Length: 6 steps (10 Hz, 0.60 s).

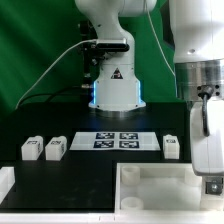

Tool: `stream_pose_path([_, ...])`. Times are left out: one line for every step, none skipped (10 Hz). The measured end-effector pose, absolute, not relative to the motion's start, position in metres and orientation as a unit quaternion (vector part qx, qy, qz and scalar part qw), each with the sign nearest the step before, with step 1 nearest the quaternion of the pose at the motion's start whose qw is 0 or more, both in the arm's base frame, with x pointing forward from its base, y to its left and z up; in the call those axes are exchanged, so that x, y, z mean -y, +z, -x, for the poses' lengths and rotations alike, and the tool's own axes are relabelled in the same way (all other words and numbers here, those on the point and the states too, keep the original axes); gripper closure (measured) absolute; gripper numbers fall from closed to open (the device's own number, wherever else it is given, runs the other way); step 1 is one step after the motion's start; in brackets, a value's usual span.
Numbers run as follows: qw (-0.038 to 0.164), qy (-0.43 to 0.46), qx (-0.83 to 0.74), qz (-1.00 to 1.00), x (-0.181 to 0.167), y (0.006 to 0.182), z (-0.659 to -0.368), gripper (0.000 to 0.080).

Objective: Assemble one leg

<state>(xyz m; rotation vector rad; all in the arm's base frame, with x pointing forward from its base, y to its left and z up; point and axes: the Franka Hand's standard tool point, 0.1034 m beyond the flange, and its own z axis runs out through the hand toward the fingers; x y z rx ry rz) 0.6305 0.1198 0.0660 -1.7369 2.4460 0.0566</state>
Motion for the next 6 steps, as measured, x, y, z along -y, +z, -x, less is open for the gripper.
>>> stream_pose_path([0.073,0.018,-0.813,0.578,-0.122,0.069,-0.63,0.0187])
stream_pose_path([0.08,0.018,-0.81,0.581,-0.127,0.08,-0.627,0.0157])
stream_pose_path([0.088,0.019,-0.807,0.584,-0.129,0.092,-0.627,0.0152])
stream_pose_path([0.09,0.018,-0.806,0.585,-0.129,0.094,-0.628,0.0152])
stream_pose_path([0.087,0.019,-0.806,0.586,-0.129,0.092,-0.626,0.0151])
stream_pose_path([0.087,0.019,-0.806,0.586,-0.129,0.091,-0.626,0.0151])
